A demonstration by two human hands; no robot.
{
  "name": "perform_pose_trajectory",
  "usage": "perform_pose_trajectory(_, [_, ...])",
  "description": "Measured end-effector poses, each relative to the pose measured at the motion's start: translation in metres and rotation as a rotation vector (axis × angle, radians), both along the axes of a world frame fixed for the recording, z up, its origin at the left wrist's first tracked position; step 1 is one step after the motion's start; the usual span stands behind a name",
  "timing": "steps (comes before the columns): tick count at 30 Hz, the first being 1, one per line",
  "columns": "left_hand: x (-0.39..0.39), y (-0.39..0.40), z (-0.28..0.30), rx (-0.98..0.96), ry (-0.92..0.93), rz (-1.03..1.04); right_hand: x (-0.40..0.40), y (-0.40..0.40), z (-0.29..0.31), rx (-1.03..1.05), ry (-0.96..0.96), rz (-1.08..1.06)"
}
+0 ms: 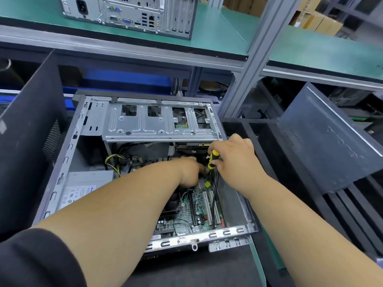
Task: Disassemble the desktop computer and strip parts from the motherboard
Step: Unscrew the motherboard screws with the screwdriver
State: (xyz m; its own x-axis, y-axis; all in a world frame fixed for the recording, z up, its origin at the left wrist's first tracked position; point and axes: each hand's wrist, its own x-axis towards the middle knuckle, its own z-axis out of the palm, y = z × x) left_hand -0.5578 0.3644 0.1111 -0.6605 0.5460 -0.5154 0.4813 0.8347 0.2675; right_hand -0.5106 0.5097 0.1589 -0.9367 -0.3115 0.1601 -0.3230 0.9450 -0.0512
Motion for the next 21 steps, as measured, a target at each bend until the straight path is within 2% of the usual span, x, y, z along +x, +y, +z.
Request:
perform_pose_trajectory(10, [-0.0038,-0.0027,-0.0006,0.094,0.027,0.045,0.0020,0.0026,-0.0005,-0.004,-0.025,-0.009])
perform_pose_trajectory(21, [-0.0094,-0.0028,-0.0074,0.062,0.056,0.062,0.0019,0.0024,-0.0003,0.031,-0.023,0.016])
